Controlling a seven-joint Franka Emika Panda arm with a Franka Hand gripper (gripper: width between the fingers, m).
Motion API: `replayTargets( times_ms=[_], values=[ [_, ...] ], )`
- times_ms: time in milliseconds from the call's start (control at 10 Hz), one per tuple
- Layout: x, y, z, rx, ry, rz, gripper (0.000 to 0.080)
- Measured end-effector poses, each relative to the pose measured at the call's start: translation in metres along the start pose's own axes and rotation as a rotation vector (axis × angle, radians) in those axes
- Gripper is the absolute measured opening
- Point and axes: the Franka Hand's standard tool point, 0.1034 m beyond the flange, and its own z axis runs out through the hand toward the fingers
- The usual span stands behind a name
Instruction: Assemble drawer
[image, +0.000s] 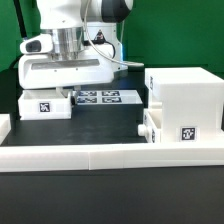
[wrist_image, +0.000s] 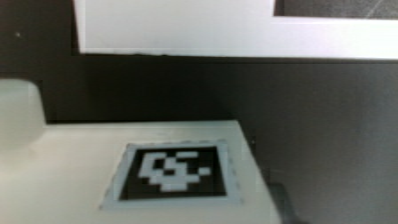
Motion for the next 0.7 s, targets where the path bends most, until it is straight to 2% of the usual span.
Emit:
replayTargets(
  times_ms=[200, 400, 600, 700],
  values=[
    [0.001, -0.001, -0.001, -0.001, 0.003, -0.006, 0.0042],
    [0.013, -0.01, -0.008, -0.004, 0.015, -0.049, 0.0042],
    [0.031, -0.026, -0.025, 0.024, -0.03, -0.109, 0.0042],
    [0.047, -0.028, -0.037, 0.052, -0.071, -0.168, 0.0042]
  ],
)
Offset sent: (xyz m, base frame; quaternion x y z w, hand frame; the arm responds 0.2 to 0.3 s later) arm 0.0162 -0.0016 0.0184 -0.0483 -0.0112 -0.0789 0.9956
